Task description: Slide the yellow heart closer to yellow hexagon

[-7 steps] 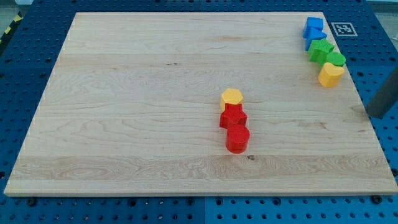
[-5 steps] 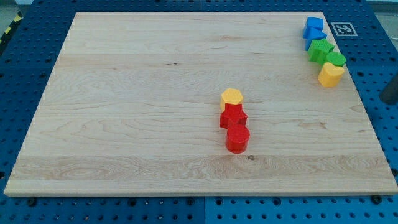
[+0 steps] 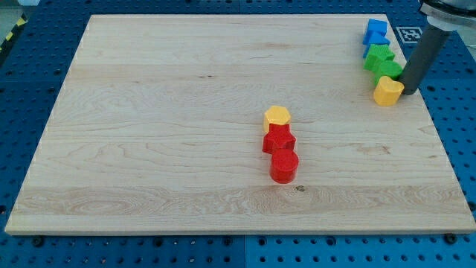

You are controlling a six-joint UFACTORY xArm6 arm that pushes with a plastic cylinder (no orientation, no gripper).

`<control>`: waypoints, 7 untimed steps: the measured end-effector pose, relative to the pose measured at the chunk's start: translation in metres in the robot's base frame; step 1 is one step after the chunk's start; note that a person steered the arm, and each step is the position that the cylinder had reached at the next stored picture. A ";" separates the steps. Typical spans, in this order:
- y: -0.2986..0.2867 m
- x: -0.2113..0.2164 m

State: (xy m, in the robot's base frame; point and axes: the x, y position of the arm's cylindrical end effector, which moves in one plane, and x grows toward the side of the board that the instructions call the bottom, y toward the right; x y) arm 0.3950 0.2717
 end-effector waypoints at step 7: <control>-0.013 0.012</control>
State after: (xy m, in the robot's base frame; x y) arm 0.4073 0.2591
